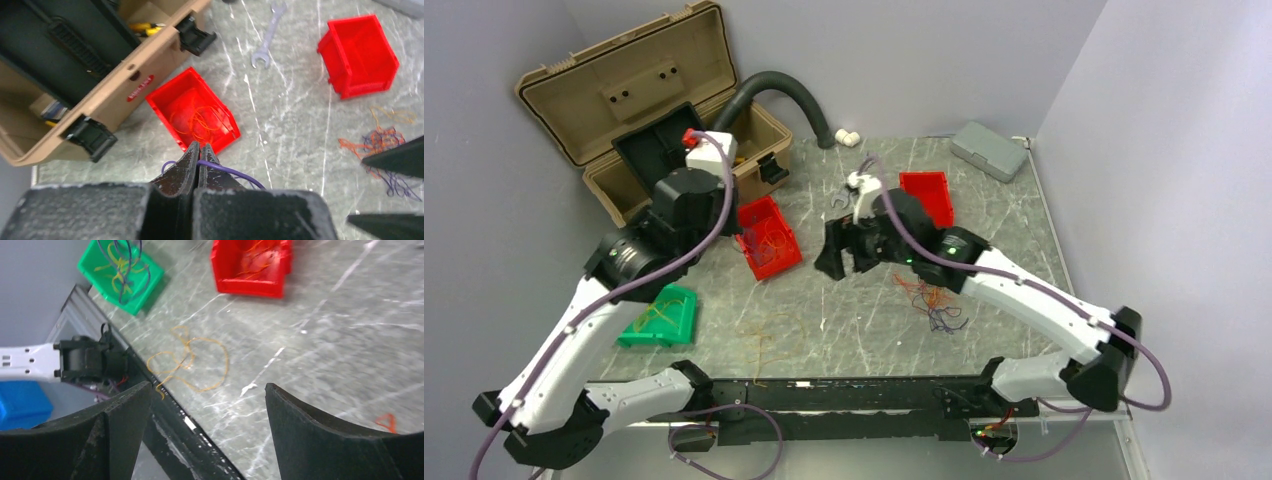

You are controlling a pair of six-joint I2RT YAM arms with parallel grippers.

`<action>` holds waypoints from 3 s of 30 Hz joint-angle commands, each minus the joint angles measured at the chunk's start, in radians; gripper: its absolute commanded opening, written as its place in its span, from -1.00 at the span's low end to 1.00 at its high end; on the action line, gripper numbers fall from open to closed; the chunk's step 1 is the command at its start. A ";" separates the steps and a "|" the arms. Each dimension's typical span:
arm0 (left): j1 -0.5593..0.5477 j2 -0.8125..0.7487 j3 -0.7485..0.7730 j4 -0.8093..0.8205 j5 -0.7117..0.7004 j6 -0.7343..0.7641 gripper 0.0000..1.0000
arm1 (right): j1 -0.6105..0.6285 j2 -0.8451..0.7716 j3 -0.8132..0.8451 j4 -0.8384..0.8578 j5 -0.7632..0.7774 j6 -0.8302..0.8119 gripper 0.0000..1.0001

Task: Untangle the cables
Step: Place the cable at the center of the board, then place the cable in the bin.

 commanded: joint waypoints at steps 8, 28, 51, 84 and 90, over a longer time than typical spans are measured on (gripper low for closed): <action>0.003 0.161 -0.077 0.210 0.354 -0.036 -1.00 | -0.208 -0.266 -0.260 0.204 -0.209 -0.138 0.84; 0.001 0.348 0.012 0.313 0.846 -0.139 -1.00 | -0.192 -0.171 -0.414 0.579 -0.242 -0.290 1.00; 0.192 0.204 -0.221 0.309 0.780 -0.213 0.98 | -0.336 -0.221 -0.464 0.405 0.145 -0.109 -1.00; 0.203 -0.083 -0.806 0.059 0.400 -0.729 0.99 | -0.677 0.463 0.232 0.004 0.364 -0.255 0.72; 0.132 -0.046 -0.757 -0.064 0.329 -0.711 0.99 | -0.675 0.285 0.065 0.067 0.198 -0.210 0.89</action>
